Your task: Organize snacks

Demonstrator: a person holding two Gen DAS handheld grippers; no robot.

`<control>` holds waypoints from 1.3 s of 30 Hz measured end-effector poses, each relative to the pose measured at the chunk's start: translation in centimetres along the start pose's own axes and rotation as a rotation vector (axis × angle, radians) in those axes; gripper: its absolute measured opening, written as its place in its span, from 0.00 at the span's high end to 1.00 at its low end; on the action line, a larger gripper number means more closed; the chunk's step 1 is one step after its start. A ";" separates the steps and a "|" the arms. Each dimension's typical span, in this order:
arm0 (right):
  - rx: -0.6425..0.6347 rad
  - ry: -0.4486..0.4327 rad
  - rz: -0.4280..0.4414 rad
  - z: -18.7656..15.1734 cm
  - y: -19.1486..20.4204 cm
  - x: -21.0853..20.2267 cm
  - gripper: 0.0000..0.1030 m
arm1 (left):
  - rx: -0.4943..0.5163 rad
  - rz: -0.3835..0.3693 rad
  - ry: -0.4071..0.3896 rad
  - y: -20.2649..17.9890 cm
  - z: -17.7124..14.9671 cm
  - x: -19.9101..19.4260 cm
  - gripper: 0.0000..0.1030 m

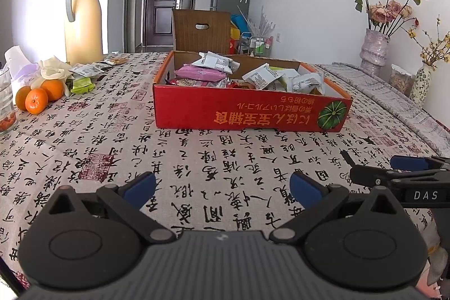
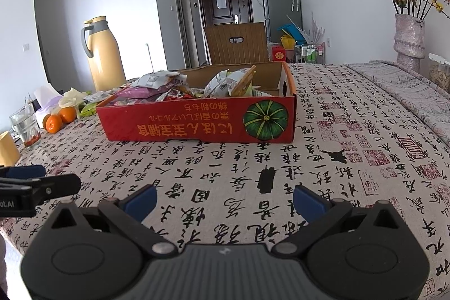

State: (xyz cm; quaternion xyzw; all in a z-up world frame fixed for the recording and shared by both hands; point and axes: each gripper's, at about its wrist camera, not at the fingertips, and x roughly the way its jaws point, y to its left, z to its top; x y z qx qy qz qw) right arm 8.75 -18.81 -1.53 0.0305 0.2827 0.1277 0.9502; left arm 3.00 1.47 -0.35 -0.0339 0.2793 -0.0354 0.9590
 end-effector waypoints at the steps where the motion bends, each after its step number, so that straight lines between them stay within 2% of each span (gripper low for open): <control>1: 0.000 0.000 0.000 0.0 0.0 0.0 0.00 | 0.000 0.000 0.001 0.0 0.0 0.0 0.00; 39: -0.002 0.001 0.000 0.0 0.1 0.0 0.00 | 0.010 -0.011 -0.005 -0.3 0.0 -0.1 0.00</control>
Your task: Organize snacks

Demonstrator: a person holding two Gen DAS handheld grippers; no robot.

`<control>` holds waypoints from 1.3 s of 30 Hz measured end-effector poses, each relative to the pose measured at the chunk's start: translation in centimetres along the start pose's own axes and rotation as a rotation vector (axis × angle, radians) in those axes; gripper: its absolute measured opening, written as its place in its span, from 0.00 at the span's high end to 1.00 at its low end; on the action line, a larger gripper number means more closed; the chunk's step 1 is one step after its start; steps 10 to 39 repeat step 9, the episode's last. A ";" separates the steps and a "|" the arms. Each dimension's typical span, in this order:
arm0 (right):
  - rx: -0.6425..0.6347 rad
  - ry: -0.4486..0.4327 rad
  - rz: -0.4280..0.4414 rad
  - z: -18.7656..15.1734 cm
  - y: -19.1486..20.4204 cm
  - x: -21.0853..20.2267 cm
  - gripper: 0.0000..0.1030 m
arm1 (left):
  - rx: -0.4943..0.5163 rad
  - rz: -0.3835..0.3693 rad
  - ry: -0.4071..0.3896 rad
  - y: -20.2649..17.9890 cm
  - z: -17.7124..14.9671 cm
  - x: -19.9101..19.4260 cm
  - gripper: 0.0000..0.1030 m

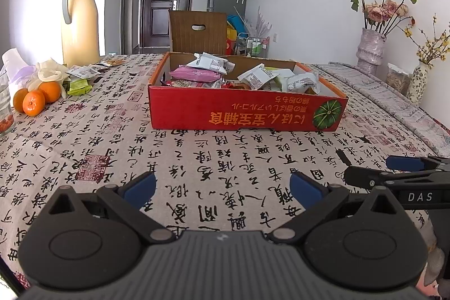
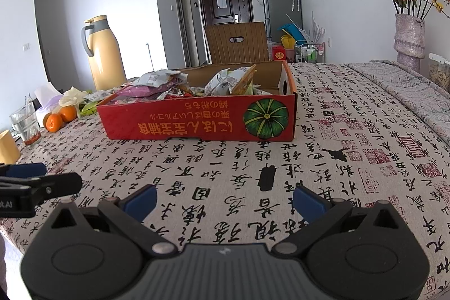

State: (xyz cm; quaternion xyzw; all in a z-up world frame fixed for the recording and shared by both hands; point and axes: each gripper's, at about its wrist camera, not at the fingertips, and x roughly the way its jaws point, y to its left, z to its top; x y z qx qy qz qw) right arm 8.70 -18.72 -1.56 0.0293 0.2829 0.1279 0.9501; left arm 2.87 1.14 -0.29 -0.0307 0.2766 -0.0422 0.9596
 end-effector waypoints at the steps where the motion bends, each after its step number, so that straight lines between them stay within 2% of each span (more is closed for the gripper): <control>1: 0.001 0.000 0.000 0.0 0.0 0.0 0.00 | 0.001 0.000 -0.001 0.0 0.0 0.0 0.00; 39: 0.000 0.000 0.000 0.0 0.0 0.0 0.00 | 0.006 -0.012 -0.011 -0.1 0.1 -0.2 0.00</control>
